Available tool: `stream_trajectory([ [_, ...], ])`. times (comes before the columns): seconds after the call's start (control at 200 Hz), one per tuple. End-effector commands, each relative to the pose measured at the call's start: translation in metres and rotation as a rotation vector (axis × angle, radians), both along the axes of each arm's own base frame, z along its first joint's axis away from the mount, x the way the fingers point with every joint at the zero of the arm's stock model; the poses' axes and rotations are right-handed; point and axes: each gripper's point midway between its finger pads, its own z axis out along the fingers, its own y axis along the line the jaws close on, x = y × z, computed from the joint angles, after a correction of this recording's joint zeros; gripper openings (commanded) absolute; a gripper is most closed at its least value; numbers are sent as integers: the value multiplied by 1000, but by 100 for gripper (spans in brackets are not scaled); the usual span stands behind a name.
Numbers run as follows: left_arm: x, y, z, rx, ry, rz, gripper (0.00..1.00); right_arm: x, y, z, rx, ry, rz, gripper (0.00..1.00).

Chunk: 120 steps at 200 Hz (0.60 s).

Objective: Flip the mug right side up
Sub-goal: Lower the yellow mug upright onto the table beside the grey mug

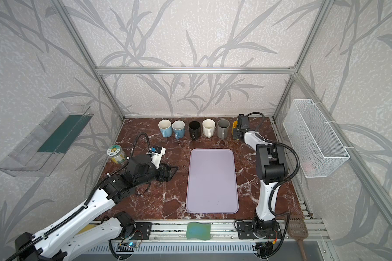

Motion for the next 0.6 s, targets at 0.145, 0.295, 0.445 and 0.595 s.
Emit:
stream_trajectory([
  [0.145, -2, -2, 6, 6, -12, -23, 79, 12, 3, 24, 6, -61, 9, 46],
  [0.295, -3, -2, 6, 9, -14, -23, 79, 12, 3, 28, 8, -65, 10, 50],
  [0.445, -4, -1, 5, 14, -9, -25, 80, 10, 4, 29, 14, -66, 12, 50],
  [0.595, -5, -2, 4, 16, -7, -26, 80, 7, 4, 30, 17, -69, 14, 50],
])
